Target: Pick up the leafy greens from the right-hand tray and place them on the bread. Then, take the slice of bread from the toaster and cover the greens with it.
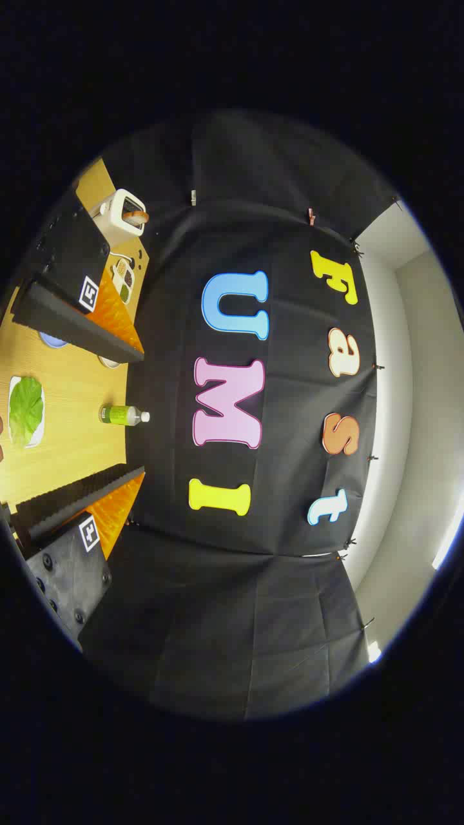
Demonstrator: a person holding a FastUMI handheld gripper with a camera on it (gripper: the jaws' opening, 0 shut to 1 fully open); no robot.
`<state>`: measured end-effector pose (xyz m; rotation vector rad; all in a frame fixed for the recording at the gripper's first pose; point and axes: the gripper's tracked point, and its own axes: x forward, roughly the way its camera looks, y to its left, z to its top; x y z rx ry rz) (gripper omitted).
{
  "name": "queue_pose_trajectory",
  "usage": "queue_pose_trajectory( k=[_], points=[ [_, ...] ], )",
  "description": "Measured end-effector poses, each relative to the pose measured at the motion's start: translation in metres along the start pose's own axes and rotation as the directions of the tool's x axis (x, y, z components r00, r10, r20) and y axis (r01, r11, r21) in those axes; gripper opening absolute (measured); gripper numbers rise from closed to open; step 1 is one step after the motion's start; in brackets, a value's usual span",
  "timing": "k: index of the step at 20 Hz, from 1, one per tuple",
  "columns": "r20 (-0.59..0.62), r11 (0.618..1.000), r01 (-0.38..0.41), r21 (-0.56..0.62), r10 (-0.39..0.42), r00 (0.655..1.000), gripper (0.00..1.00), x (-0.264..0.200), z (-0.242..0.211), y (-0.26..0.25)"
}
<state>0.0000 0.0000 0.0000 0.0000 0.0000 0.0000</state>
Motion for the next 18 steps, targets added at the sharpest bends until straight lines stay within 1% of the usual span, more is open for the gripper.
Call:
queue_pose_trajectory(
  k=[6, 18],
  points=[
    [-0.068, 0.997, 0.026, 0.071, -0.021, 0.997, 0.98, 0.011, -0.023, -0.007],
    [-0.164, 0.998, -0.032, 0.059, 0.041, 0.986, 0.98, 0.032, -0.062, 0.008]
  ],
)
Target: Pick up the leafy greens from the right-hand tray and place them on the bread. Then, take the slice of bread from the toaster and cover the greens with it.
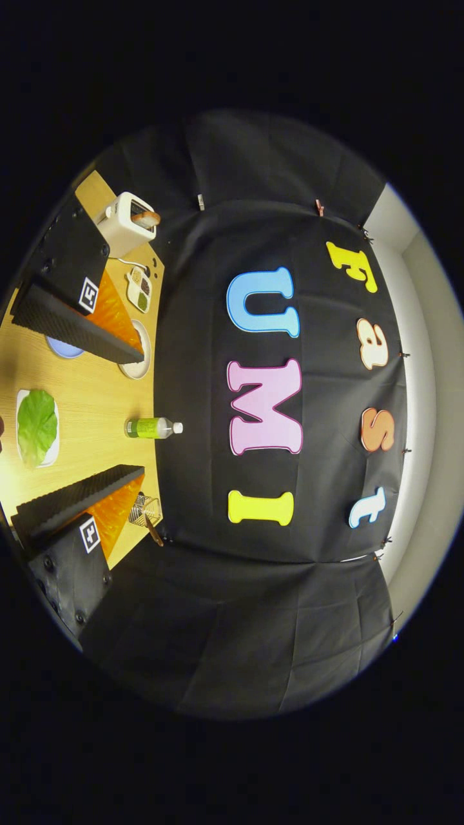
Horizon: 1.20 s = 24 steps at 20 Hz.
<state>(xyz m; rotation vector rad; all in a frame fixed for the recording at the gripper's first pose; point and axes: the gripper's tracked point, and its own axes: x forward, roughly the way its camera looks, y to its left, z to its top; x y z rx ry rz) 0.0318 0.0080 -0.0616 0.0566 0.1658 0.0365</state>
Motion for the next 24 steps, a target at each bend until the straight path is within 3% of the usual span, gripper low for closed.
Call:
queue_pose_trajectory(
  k=[7, 13, 18, 24],
  points=[
    [-0.079, 0.999, -0.033, -0.036, 0.031, 0.996, 0.98, 0.013, -0.035, -0.003],
    [-0.203, 0.992, -0.108, -0.058, 0.094, 0.975, 0.98, 0.029, -0.095, -0.001],
    [-0.323, 0.977, -0.2, -0.073, 0.166, 0.932, 0.98, 0.04, -0.158, 0.001],
    [-0.491, 0.948, -0.305, -0.093, 0.223, 0.842, 0.99, 0.05, -0.239, -0.007]
  ],
)
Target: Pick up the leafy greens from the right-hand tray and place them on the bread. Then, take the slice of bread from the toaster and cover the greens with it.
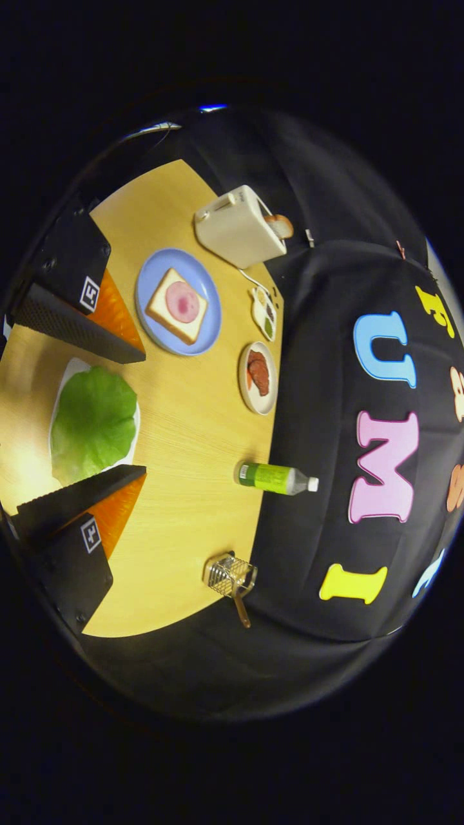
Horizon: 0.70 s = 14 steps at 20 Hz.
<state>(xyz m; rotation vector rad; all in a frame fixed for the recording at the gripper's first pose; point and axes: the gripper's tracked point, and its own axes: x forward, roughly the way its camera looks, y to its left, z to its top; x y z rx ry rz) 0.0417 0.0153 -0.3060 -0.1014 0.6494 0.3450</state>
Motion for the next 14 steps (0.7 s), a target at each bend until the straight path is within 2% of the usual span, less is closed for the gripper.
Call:
queue_pose_trajectory(
  k=[3, 10, 12, 14],
  points=[
    [-0.08, 0.999, -0.039, -0.027, 0.036, 0.996, 0.98, 0.018, -0.029, -0.005],
    [-0.165, 0.994, -0.072, -0.085, 0.057, 0.985, 0.99, 0.034, -0.066, -0.017],
    [-0.184, 0.989, -0.099, -0.11, 0.077, 0.98, 0.95, 0.036, -0.077, -0.014],
    [-0.194, 0.986, -0.124, -0.113, 0.1, 0.976, 0.8, 0.039, -0.081, -0.011]
  ],
)
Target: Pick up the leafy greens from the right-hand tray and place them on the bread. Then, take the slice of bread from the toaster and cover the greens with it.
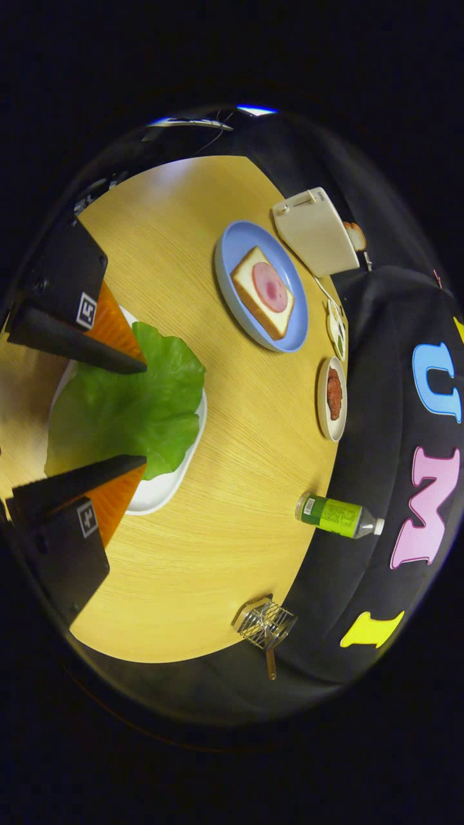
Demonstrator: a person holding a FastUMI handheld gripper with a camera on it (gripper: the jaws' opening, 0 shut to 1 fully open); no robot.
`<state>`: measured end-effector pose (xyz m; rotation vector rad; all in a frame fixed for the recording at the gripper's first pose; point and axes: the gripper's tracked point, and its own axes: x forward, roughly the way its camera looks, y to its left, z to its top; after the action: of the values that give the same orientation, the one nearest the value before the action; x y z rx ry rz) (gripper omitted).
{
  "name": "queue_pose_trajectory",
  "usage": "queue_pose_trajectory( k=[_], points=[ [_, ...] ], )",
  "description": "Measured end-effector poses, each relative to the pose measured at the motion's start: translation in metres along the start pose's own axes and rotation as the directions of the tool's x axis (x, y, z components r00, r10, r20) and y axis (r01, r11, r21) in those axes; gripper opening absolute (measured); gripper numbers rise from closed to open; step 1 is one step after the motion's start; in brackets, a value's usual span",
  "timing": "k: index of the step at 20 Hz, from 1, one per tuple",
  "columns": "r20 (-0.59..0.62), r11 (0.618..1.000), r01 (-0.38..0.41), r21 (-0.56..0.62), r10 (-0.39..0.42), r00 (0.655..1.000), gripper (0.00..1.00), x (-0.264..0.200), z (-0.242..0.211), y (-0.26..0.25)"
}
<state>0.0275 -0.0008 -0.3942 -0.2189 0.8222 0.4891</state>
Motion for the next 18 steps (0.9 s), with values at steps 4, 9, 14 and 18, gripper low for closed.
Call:
queue_pose_trajectory(
  k=[4, 9, 14, 18],
  points=[
    [-0.013, 0.999, -0.035, 0.026, 0.035, 0.999, 0.62, 0.0013, -0.0031, 0.0053],
    [-0.072, 0.999, -0.046, 0.006, 0.046, 0.996, 0.49, 0.0039, -0.0038, 0.003],
    [-0.087, 0.999, -0.031, 0.025, 0.033, 0.996, 0.13, 0.0051, -0.0049, -0.0003],
    [-0.138, 0.999, -0.05, 0.019, 0.052, 0.989, 0.13, 0.0035, -0.0043, -0.0009]
  ],
)
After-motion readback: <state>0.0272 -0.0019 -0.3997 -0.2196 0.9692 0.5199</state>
